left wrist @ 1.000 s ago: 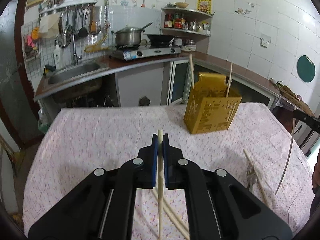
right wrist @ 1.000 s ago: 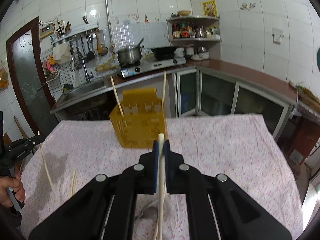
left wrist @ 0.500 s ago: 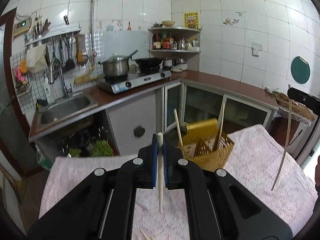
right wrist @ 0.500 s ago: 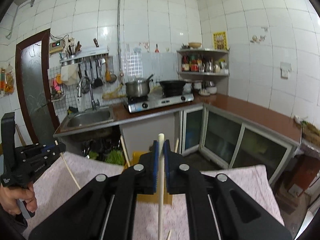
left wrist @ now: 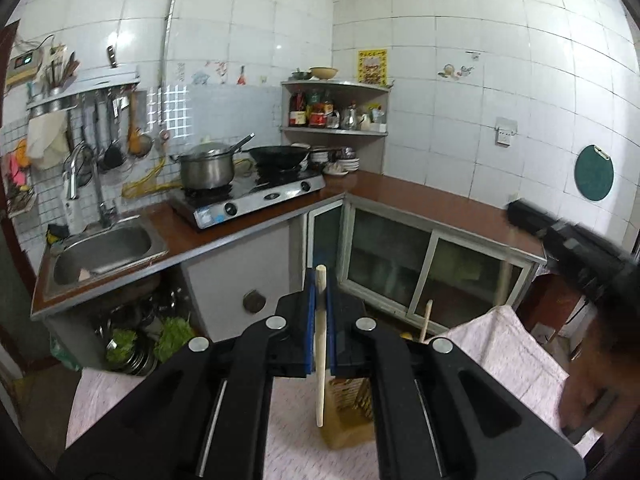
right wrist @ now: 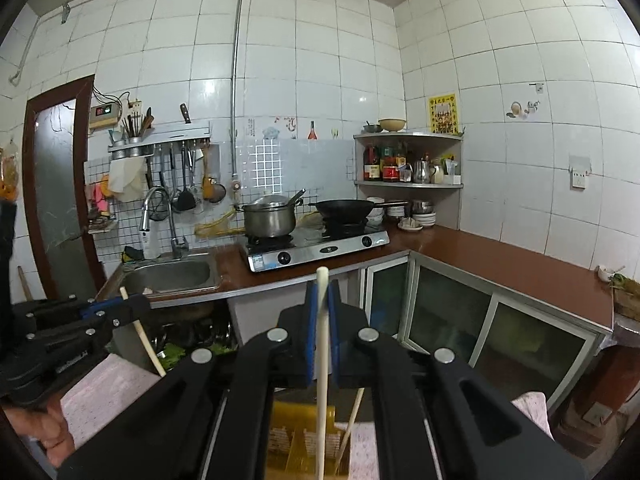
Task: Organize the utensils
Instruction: 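Lift both chopsticks and drop them into the yellow holder, then move both open grippers back over the remaining chopsticks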
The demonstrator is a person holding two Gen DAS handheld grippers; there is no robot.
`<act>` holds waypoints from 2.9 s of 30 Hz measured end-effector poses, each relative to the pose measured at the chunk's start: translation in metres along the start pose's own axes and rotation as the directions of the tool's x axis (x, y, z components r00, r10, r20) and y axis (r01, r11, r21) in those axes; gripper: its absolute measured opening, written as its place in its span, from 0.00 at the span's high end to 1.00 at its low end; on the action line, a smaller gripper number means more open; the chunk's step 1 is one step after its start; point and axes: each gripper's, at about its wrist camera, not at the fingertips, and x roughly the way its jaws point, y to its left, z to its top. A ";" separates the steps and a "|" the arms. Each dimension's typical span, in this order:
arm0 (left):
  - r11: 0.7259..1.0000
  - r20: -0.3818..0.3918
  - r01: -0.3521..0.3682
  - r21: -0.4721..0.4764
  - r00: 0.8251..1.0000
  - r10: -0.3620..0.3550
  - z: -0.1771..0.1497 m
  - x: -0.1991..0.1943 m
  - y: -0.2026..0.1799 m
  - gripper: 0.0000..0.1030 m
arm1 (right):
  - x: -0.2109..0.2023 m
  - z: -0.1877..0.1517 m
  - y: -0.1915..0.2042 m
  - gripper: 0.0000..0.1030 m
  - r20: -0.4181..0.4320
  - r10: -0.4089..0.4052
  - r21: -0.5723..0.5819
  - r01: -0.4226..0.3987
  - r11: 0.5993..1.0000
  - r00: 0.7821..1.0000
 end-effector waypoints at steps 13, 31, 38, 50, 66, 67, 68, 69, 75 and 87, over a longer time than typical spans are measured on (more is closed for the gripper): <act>0.997 -0.055 0.067 -0.025 0.996 -0.068 -0.023 0.058 -0.022 0.97 | 0.067 -0.056 -0.011 0.94 -0.043 0.036 0.021 -0.035 0.999 0.998; 0.998 -0.052 0.045 -0.052 0.998 -0.047 -0.062 0.044 -0.006 0.47 | 0.025 -0.074 -0.018 0.64 -0.049 0.001 -0.011 -0.001 1.000 0.999; 0.984 -0.020 -0.179 0.001 0.984 0.179 -0.144 -0.040 0.030 0.30 | -0.062 -0.153 -0.043 0.56 -0.153 -0.054 0.035 0.060 0.998 0.987; 0.950 -0.269 -0.284 -0.129 0.932 0.242 -0.314 -0.084 0.115 0.31 | -0.118 -0.285 -0.105 0.56 -0.321 -0.146 0.153 0.204 0.967 0.936; 0.950 -0.314 -0.303 -0.073 0.911 0.266 -0.331 -0.067 0.100 0.30 | -0.111 -0.295 -0.094 0.56 -0.355 -0.149 0.110 0.200 0.974 0.923; 0.950 -0.318 -0.303 -0.077 0.910 0.265 -0.331 -0.067 0.101 0.30 | -0.111 -0.296 -0.096 0.56 -0.358 -0.150 0.115 0.203 0.972 0.922; 0.950 -0.322 -0.302 -0.081 0.910 0.262 -0.330 -0.066 0.102 0.30 | -0.111 -0.296 -0.097 0.56 -0.359 -0.151 0.117 0.205 0.972 0.921; 0.950 -0.324 -0.299 -0.087 0.910 0.257 -0.331 -0.066 0.102 0.30 | -0.110 -0.296 -0.097 0.56 -0.361 -0.153 0.116 0.207 0.972 0.920; 0.952 -0.325 -0.297 -0.081 0.910 0.256 -0.333 -0.064 0.100 0.30 | -0.109 -0.297 -0.096 0.56 -0.369 -0.161 0.111 0.216 0.970 0.915; 0.943 -0.363 -0.317 -0.102 0.894 0.262 -0.337 -0.060 0.109 0.30 | -0.107 -0.301 -0.094 0.56 -0.384 -0.163 0.106 0.219 0.970 0.909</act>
